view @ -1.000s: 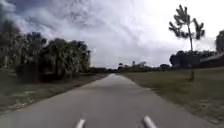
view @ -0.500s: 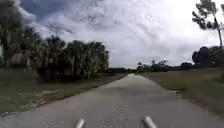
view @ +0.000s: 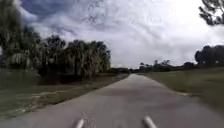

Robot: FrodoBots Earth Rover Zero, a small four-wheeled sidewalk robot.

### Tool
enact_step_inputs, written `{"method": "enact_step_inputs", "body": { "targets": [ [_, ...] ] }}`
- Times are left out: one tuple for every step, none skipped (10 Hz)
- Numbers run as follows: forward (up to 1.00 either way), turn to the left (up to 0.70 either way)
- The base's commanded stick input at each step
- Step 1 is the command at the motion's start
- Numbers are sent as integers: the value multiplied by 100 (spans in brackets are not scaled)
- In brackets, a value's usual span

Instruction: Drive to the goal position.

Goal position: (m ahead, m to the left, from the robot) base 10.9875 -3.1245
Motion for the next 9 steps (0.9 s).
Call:
{"method": "enact_step_inputs", "body": {
  "targets": [
    [69, 3],
    [69, 3],
    [69, 3],
    [69, 3],
    [69, 3],
    [69, 3],
    [69, 3],
    [69, 3],
    [69, 3]
  ]
}}
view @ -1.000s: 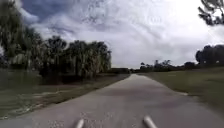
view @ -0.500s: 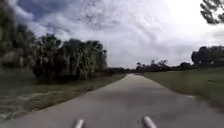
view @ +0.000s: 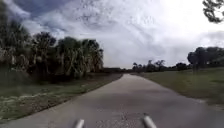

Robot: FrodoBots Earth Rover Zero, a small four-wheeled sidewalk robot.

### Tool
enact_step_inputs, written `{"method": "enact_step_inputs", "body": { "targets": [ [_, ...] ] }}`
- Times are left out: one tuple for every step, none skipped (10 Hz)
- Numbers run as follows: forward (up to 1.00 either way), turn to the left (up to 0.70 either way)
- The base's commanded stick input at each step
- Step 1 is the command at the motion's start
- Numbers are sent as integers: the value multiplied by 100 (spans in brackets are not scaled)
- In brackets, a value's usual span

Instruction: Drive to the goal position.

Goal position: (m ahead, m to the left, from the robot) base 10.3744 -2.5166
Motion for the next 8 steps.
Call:
{"method": "enact_step_inputs", "body": {
  "targets": [
    [69, 3],
    [69, 3],
    [69, 3],
    [69, 3],
    [69, 3],
    [69, 3],
    [69, 3],
    [69, 3]
  ]
}}
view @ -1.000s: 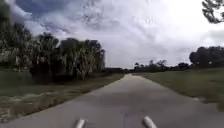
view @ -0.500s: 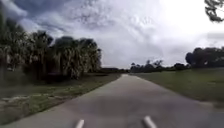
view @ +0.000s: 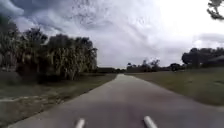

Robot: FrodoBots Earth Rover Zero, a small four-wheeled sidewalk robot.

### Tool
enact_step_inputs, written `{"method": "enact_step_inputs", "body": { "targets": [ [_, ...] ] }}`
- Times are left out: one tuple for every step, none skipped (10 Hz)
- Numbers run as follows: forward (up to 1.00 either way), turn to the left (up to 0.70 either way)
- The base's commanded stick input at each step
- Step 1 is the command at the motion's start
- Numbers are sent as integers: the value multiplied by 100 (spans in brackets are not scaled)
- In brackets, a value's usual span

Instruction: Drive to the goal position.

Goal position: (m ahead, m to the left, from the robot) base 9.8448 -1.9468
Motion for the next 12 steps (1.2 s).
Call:
{"method": "enact_step_inputs", "body": {
  "targets": [
    [69, 3],
    [69, 3],
    [69, 3],
    [69, 3],
    [69, 3],
    [69, 3],
    [69, 3],
    [69, 3],
    [69, 3],
    [69, 3],
    [69, 3],
    [69, 3]
  ]
}}
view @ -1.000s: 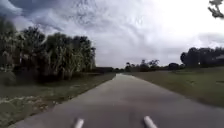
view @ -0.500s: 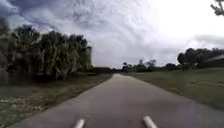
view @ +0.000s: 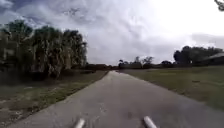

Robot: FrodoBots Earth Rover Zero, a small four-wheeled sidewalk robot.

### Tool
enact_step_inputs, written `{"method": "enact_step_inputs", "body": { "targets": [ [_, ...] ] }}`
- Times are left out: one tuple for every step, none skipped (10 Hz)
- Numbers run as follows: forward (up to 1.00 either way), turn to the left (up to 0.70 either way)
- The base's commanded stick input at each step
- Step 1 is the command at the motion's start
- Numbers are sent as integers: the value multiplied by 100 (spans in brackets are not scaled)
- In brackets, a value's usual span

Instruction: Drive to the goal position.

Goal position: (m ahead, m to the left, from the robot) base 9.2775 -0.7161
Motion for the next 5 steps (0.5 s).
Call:
{"method": "enact_step_inputs", "body": {
  "targets": [
    [69, 3],
    [69, 3],
    [69, 3],
    [69, 3],
    [69, 3]
  ]
}}
